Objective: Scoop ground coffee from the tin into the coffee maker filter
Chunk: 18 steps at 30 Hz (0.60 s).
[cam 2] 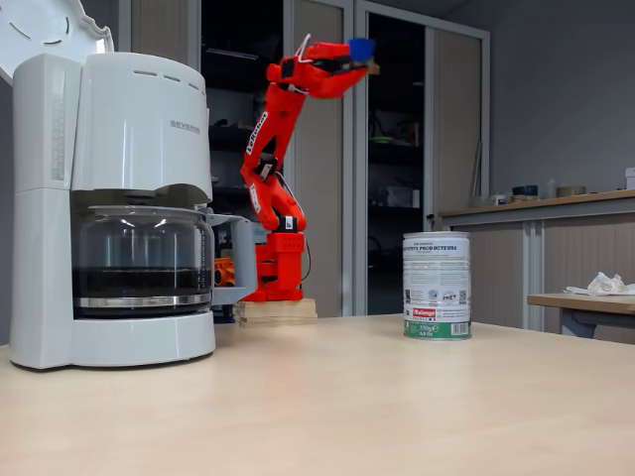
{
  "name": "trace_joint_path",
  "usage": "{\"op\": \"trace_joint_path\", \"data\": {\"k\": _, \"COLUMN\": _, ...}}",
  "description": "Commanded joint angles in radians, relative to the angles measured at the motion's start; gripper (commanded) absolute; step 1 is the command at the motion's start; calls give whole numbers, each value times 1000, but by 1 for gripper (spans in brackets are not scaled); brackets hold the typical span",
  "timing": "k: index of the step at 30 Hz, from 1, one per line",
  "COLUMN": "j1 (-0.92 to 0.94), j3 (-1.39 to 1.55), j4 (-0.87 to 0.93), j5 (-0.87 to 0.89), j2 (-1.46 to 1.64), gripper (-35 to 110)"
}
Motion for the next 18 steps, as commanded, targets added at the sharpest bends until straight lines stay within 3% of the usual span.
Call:
{"op": "trace_joint_path", "data": {"k": 1, "j1": 107, "j3": 6, "j4": -38, "j5": 6, "j2": 48, "gripper": 0}}
{"op": "trace_joint_path", "data": {"k": 9, "j1": 422, "j3": -140, "j4": 29, "j5": 38, "j2": -20, "gripper": 0}}
{"op": "trace_joint_path", "data": {"k": 18, "j1": 687, "j3": -61, "j4": -8, "j5": 201, "j2": -29, "gripper": 0}}
